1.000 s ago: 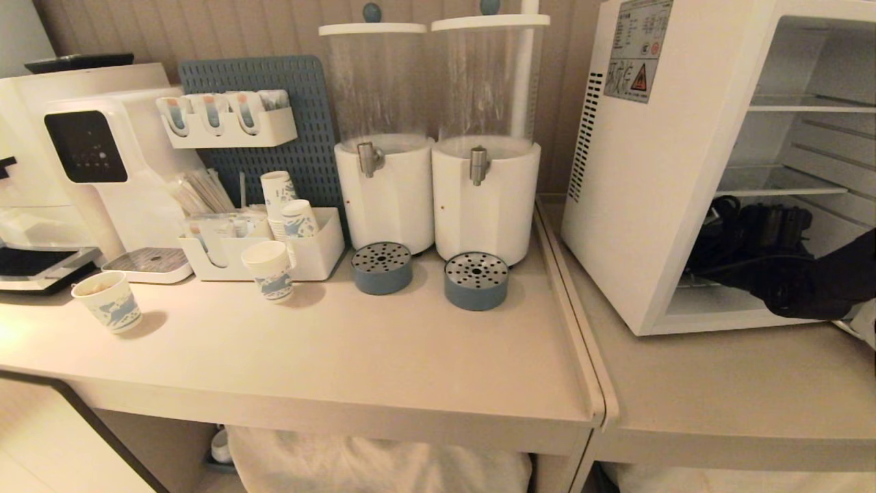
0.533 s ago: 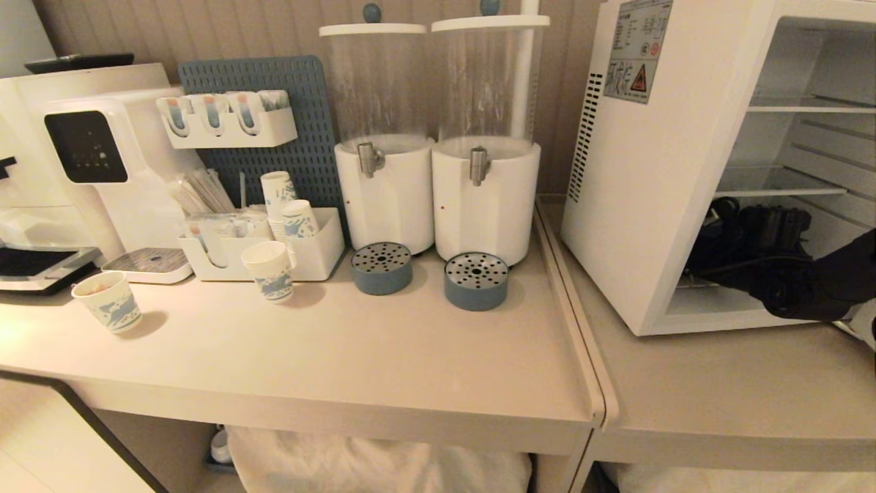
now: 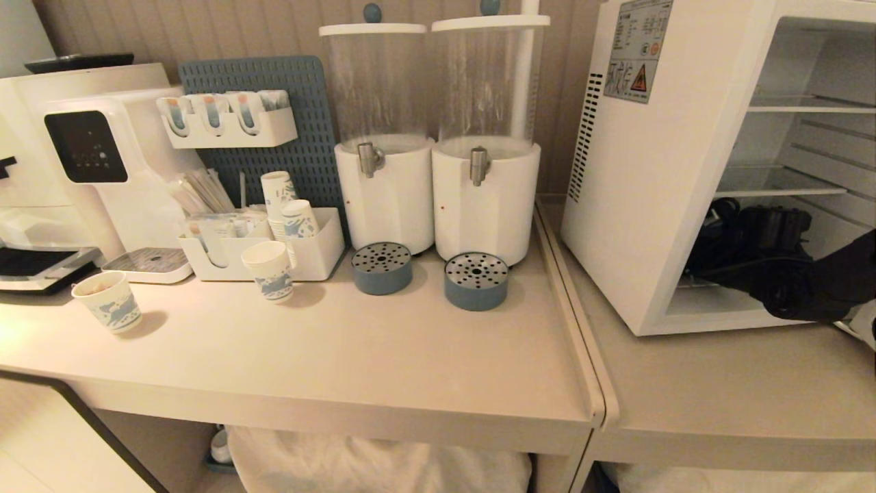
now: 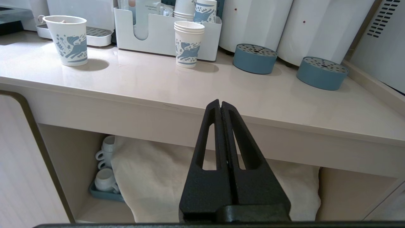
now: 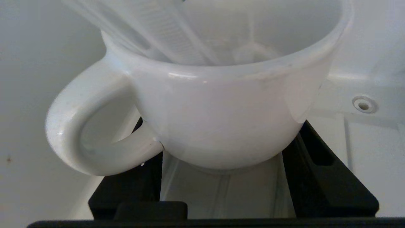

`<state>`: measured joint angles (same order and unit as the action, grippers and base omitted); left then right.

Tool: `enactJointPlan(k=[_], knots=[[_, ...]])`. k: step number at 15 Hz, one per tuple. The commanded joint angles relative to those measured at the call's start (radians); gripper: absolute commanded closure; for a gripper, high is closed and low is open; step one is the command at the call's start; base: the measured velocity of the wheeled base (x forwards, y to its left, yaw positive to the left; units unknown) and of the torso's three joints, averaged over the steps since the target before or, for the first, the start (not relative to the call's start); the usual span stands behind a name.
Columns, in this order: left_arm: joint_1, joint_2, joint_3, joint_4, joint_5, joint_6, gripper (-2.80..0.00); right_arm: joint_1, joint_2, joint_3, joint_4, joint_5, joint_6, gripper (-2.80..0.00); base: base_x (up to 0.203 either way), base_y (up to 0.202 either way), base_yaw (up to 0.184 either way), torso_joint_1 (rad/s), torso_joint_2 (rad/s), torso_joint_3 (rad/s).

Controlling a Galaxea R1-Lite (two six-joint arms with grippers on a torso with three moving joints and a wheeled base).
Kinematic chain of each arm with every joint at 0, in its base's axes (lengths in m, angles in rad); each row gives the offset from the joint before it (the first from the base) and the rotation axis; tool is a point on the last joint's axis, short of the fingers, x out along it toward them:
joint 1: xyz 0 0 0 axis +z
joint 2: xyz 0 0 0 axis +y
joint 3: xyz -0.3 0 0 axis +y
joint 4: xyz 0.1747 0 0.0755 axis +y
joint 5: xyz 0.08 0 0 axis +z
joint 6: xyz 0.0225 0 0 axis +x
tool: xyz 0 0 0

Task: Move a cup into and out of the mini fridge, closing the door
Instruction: Take the ceramic cup out of the freezer

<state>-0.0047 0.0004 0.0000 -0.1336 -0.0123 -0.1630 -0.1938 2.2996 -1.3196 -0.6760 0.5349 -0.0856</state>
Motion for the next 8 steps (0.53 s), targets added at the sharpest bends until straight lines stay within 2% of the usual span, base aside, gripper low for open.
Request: enactJointPlan(k=[1,8], knots=[[0.0,-0.005,0.04,-0.001,0.0,-0.001,0.0,-0.001,0.006,0.0,-0.004,0.004,0.0,0.0,0.0,0.0,0.0,0.0,0.0,0.0],[0.0,-0.005,0.04,-0.001,0.0,-0.001,0.0,-0.004,0.011,-0.003,0.001,0.002,0.0,0.0,0.0,0.0,0.0,0.0,0.0,0.0]])
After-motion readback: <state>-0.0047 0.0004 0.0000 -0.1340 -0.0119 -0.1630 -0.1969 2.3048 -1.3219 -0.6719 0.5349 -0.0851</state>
